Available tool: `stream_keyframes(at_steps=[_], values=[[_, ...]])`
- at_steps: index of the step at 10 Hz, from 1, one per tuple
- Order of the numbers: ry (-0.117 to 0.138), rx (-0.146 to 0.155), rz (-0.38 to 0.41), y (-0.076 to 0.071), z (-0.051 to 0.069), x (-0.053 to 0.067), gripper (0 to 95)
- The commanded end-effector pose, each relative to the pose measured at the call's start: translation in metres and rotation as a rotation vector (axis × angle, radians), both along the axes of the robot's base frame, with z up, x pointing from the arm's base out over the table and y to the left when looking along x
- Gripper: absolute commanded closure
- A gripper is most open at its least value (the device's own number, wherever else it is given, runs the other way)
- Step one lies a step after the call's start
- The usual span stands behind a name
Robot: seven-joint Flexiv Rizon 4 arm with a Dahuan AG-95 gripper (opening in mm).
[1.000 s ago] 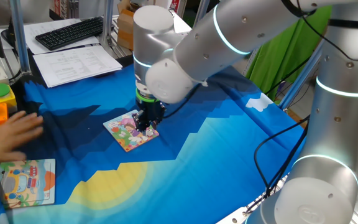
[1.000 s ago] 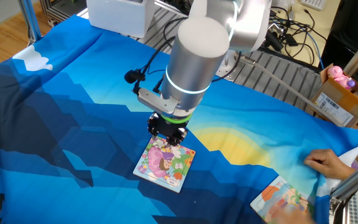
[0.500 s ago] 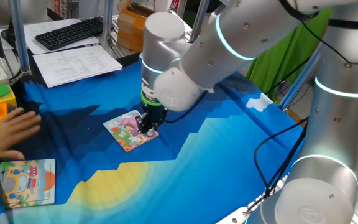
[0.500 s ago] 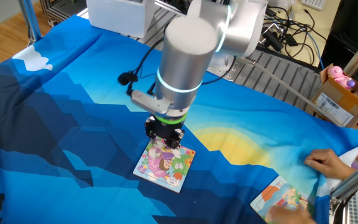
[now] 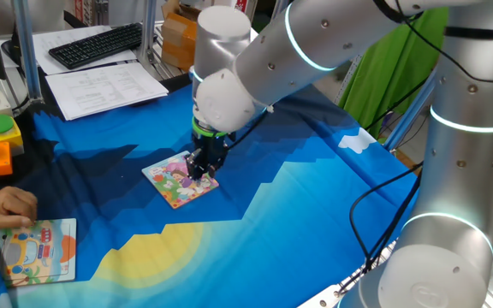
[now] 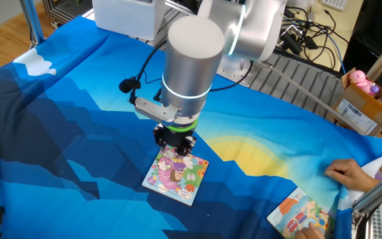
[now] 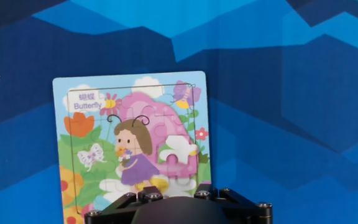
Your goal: Assemble one piece of a puzzle
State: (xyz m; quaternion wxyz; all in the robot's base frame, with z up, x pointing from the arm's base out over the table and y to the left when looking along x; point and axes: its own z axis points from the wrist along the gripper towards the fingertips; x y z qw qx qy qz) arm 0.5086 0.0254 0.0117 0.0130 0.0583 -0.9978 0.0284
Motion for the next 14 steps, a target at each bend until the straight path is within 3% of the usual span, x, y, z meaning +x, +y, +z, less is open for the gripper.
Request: stream_keyframes(at_steps=[1, 3, 4, 6, 11, 14], values=[[0.015, 0.051, -0.019, -0.004, 0.008, 0.008, 76.0], [0.058, 0.047, -0.017, -0.016, 0.015, 0.022, 76.0], [0.076, 0.051, -0.017, -0.021, 0.017, 0.026, 95.0], [0.091, 0.055, -0.036, -0.033, 0.019, 0.034, 95.0], [0.100, 0.069, -0.147, -0.029, 0.015, 0.031, 95.0], [0.087, 0.075, -0.199, -0.018, 0.011, 0.031, 95.0]])
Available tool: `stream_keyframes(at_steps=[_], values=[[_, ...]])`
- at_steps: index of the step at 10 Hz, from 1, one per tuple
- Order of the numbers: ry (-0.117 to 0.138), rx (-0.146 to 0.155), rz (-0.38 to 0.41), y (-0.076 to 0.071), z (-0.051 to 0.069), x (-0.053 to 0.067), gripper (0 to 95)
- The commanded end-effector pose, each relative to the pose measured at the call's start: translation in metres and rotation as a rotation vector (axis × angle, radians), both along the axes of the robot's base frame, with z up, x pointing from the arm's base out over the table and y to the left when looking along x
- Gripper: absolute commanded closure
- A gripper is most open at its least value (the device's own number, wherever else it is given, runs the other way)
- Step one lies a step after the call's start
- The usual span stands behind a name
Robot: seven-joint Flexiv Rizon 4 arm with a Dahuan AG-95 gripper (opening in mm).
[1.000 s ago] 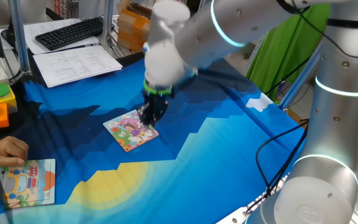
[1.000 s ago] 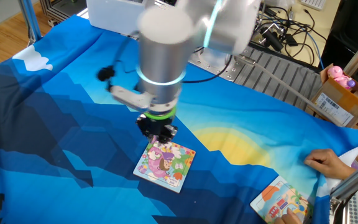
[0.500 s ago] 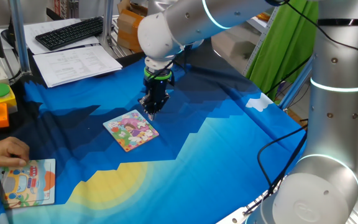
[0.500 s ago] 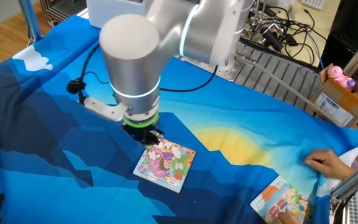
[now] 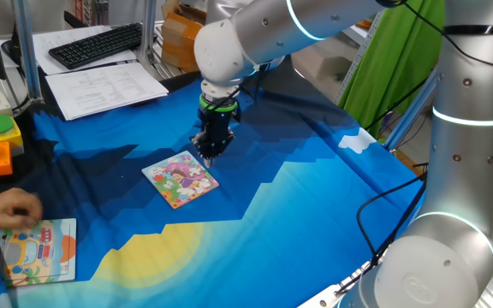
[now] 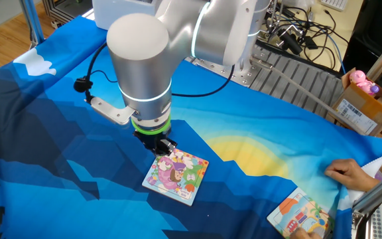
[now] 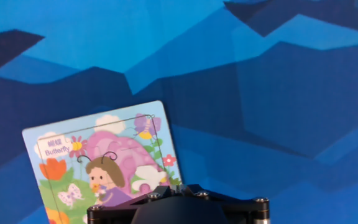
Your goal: Assemble one piece of a puzzle
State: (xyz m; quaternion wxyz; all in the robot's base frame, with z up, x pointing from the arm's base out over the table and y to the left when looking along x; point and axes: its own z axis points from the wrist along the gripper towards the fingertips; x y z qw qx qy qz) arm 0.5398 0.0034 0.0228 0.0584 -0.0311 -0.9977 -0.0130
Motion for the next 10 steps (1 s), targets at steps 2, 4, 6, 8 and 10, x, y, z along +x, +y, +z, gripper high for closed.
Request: stream_keyframes(at_steps=[2, 4, 6, 8, 10], values=[[-0.009, 0.003, -0.036, 0.0118, -0.0016, -0.0007, 76.0], [-0.016, 0.001, -0.029, 0.0130, -0.0036, -0.0002, 76.0], [-0.021, -0.003, -0.027, 0.0127, -0.0052, 0.0011, 76.0], [-0.023, -0.004, -0.030, 0.0129, -0.0067, 0.0020, 76.0], [-0.025, -0.002, -0.040, 0.0140, -0.0054, 0.0049, 76.0]])
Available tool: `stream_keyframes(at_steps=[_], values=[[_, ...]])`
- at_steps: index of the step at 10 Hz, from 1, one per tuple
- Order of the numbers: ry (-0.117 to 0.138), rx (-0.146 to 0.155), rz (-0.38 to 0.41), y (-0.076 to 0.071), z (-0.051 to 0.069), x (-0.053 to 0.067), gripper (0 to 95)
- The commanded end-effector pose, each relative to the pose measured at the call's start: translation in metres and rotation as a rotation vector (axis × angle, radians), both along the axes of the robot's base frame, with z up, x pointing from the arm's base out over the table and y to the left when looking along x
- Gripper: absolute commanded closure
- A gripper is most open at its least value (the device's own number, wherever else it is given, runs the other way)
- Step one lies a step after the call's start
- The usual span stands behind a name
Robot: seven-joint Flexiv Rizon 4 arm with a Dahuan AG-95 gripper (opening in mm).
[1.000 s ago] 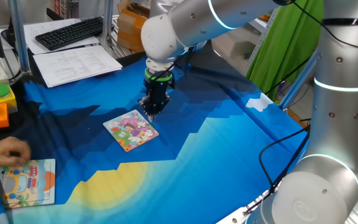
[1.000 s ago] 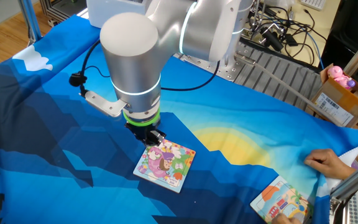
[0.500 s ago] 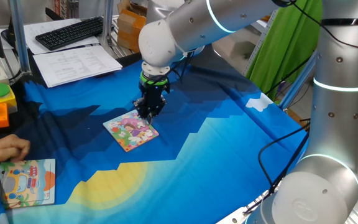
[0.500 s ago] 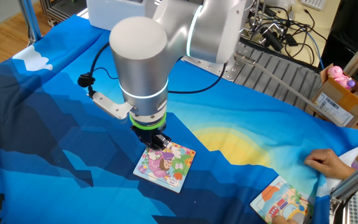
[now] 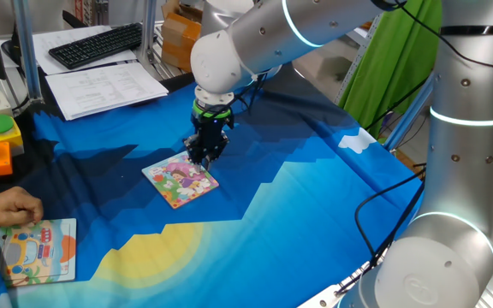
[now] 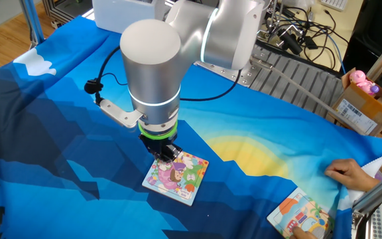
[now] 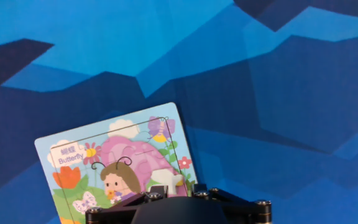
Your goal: Assemble one piece of a puzzle
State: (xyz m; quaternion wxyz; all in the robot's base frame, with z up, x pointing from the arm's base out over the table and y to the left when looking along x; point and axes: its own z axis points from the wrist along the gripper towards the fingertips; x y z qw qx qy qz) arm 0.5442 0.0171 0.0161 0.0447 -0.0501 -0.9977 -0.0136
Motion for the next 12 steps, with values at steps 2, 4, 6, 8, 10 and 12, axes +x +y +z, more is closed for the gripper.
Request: stream_keyframes(at_steps=[2, 4, 6, 8, 10, 12], values=[[0.001, 0.000, -0.009, 0.001, 0.001, 0.001, 76.0], [-0.006, 0.000, -0.021, 0.004, -0.001, 0.001, 57.0], [-0.013, 0.000, -0.025, 0.007, -0.004, 0.001, 57.0], [-0.013, 0.000, -0.025, 0.008, -0.006, 0.001, 57.0], [-0.012, 0.002, -0.032, 0.011, -0.006, 0.001, 57.0], [-0.013, 0.003, -0.036, 0.012, -0.007, 0.001, 57.0]])
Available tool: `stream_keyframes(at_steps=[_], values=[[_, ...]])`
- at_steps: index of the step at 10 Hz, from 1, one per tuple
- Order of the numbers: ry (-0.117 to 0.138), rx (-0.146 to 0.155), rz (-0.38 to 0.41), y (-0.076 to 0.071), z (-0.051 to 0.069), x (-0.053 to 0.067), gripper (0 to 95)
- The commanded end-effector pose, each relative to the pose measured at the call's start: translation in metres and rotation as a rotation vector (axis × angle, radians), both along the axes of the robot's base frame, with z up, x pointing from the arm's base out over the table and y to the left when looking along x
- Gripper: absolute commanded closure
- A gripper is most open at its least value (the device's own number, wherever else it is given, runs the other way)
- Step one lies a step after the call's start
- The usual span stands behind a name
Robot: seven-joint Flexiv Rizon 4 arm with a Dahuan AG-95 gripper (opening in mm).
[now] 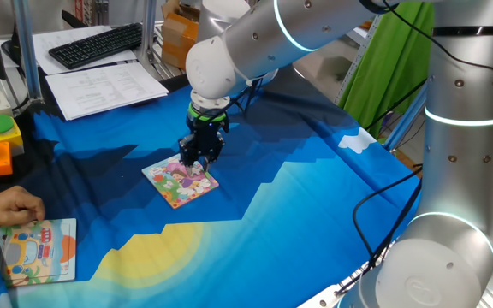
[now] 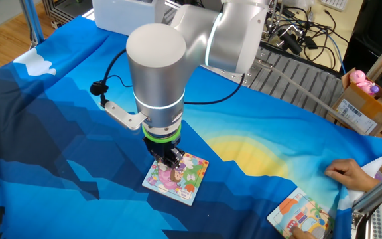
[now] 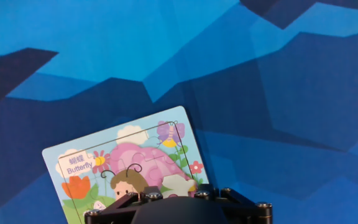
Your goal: Assemble one piece of a puzzle
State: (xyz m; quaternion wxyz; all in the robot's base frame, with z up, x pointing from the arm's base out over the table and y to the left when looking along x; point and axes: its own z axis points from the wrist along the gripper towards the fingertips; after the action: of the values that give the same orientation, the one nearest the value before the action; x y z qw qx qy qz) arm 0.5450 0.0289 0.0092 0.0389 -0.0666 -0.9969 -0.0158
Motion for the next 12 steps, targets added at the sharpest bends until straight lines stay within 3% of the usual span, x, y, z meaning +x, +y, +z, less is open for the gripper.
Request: stream_keyframes(at_steps=[1, 6, 8, 12], values=[[-0.002, 0.002, -0.005, 0.0006, -0.0021, -0.0002, 57.0], [-0.003, 0.009, -0.004, 0.0024, -0.0046, -0.0003, 57.0], [-0.001, 0.010, -0.004, 0.0023, -0.0045, -0.0001, 95.0], [0.013, 0.021, 0.000, 0.0019, -0.0029, 0.0010, 95.0]])
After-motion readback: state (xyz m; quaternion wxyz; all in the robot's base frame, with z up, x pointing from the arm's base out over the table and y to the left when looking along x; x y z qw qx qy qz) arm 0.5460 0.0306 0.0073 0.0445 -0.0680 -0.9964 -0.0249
